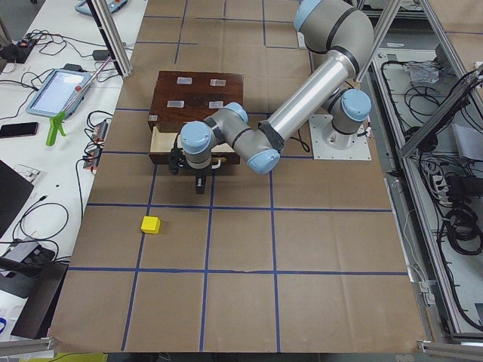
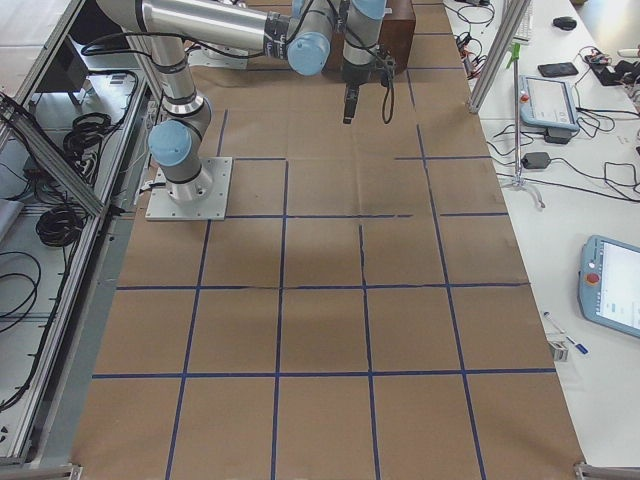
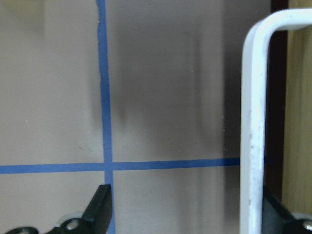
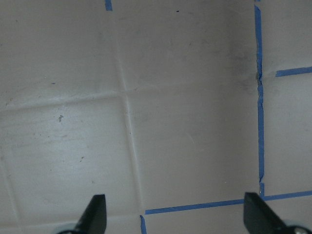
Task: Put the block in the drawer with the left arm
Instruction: 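Pull the drawer open with the left gripper, away from the cabinet, then release the handle and grasp the yellow cube with the left gripper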
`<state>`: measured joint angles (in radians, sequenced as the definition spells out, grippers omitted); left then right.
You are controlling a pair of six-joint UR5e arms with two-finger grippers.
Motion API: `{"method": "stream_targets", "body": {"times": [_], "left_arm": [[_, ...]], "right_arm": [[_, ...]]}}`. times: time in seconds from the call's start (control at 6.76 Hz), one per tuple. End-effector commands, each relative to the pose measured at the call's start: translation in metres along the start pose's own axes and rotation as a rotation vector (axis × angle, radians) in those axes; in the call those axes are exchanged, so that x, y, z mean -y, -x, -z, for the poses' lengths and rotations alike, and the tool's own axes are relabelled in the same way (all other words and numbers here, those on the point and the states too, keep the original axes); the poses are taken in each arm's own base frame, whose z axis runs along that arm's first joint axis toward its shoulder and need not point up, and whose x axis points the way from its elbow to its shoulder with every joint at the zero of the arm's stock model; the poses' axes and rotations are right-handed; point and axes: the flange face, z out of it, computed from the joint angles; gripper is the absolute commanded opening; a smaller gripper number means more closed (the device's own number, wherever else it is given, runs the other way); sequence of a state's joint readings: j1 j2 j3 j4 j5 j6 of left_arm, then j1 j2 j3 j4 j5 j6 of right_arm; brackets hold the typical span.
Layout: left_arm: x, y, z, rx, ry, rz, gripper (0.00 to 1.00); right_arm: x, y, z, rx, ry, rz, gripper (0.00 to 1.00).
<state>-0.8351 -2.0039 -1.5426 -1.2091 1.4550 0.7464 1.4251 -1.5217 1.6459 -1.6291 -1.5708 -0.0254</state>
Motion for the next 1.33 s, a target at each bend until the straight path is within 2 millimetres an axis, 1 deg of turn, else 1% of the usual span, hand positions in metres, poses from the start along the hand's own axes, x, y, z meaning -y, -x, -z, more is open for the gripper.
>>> {"method": "stream_targets", "body": {"times": [0.0,0.3,0.44,0.59,0.74,0.89,1.03,1.18], "left_arm": [[-0.006,0.007,0.01,0.021,-0.01,-0.004,0.99],[-0.007,0.002,0.026,0.041,-0.027,-0.007,0.99],[-0.01,-0.004,0.042,0.058,-0.045,-0.01,0.99],[-0.01,-0.006,0.047,0.064,-0.051,-0.01,0.99],[-0.003,0.001,0.047,0.067,-0.056,-0.011,0.99],[0.01,0.012,0.065,0.089,-0.082,-0.013,0.99],[0.029,0.029,0.07,0.102,-0.094,-0.015,0.99],[0.046,0.046,0.067,0.111,-0.105,-0.019,0.99]], "right_arm": [[0.0,0.0,-0.001,0.0,0.002,0.001,1.0],[0.0,0.0,-0.001,0.0,0.002,-0.001,1.0],[0.0,0.0,-0.001,0.0,0.002,0.001,1.0],[0.0,0.0,0.0,0.0,0.0,0.001,1.0],[0.0,0.0,-0.001,0.0,0.002,0.001,1.0],[0.0,0.0,0.0,0.0,0.0,0.001,1.0],[0.0,0.0,0.0,0.0,0.0,0.001,1.0],[0.0,0.0,-0.001,0.0,0.002,0.001,1.0]]}}
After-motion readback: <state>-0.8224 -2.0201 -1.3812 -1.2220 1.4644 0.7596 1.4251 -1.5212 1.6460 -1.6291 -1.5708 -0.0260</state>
